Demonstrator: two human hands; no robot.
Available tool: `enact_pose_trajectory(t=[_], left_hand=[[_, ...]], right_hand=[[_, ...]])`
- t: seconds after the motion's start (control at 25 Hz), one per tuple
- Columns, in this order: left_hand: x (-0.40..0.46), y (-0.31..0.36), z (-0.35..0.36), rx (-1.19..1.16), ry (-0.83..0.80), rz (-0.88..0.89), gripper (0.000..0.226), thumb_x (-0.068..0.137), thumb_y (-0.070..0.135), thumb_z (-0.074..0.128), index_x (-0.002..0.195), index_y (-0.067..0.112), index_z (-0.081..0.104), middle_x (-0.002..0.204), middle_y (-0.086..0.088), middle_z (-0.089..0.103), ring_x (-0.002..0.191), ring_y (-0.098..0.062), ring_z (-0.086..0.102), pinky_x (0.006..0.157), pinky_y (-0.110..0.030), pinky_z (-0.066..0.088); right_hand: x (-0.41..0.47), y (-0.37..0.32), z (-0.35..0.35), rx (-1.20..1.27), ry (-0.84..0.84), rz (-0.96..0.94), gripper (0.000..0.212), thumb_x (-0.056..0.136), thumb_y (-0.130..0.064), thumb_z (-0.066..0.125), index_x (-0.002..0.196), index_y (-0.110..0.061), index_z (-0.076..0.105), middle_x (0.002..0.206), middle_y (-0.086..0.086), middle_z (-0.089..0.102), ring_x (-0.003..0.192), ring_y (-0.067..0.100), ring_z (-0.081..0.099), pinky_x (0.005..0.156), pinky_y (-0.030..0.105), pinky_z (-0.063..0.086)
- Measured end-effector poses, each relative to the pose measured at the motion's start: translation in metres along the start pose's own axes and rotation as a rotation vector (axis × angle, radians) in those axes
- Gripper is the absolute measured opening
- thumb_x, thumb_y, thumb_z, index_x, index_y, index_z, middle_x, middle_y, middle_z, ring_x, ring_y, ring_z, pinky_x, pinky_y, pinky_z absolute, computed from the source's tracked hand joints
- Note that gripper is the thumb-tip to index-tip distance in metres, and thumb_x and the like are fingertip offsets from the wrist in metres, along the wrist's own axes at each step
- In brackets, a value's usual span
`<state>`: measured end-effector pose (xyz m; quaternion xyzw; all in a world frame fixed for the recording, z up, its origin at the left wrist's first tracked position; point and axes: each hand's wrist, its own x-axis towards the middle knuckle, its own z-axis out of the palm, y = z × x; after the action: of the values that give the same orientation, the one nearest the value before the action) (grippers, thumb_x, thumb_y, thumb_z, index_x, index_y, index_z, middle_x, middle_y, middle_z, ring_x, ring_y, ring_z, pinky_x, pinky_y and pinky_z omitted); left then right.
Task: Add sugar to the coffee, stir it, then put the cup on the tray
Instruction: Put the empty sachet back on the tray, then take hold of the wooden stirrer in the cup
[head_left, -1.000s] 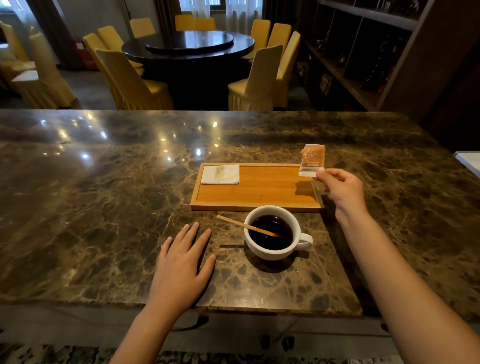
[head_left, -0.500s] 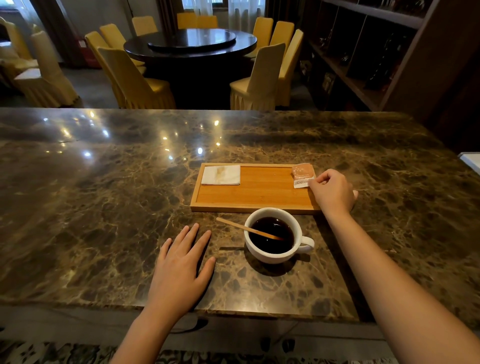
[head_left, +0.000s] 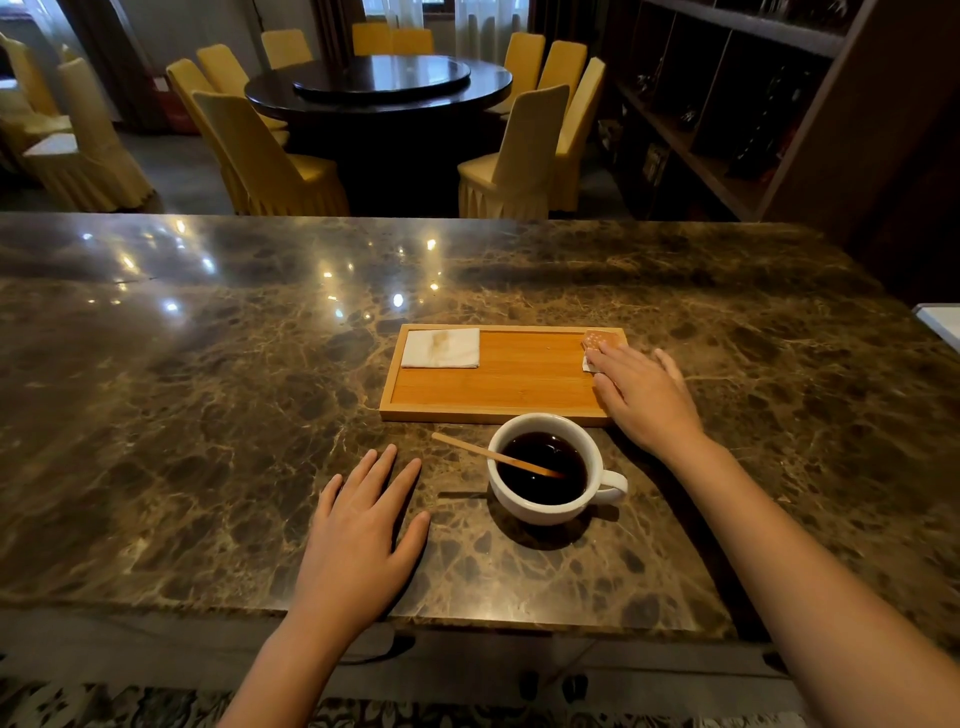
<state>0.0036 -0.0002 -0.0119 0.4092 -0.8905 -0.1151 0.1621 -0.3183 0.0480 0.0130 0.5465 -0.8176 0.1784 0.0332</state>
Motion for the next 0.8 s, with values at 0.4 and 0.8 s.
enact_pose_trajectory(t=[0.4, 0.8], left_hand=[[0.000, 0.000, 0.001, -0.004, 0.004, 0.005, 0.053, 0.090, 0.047, 0.036, 0.139, 0.034, 0.022, 0.153, 0.003, 0.018, 0.135, -0.004, -0.001, 0.112, -0.037, 0.002], [-0.001, 0.000, 0.001, 0.004, 0.012, 0.009, 0.052, 0.091, 0.048, 0.033, 0.139, 0.033, 0.023, 0.153, 0.002, 0.019, 0.134, -0.003, -0.001, 0.113, -0.037, 0.003]], right_hand=[[-0.034, -0.102, -0.063, 0.338, -0.077, -0.353, 0.033, 0.086, -0.039, 0.055, 0.115, -0.022, 0.060, 0.112, -0.003, 0.066, 0.091, 0.008, 0.055, 0.077, 0.029, 0.046], [-0.045, -0.145, -0.053, 0.219, -0.096, -0.436, 0.012, 0.088, -0.021, 0.057, 0.095, -0.018, 0.065, 0.091, 0.002, 0.070, 0.084, 0.020, 0.060, 0.069, 0.032, 0.045]])
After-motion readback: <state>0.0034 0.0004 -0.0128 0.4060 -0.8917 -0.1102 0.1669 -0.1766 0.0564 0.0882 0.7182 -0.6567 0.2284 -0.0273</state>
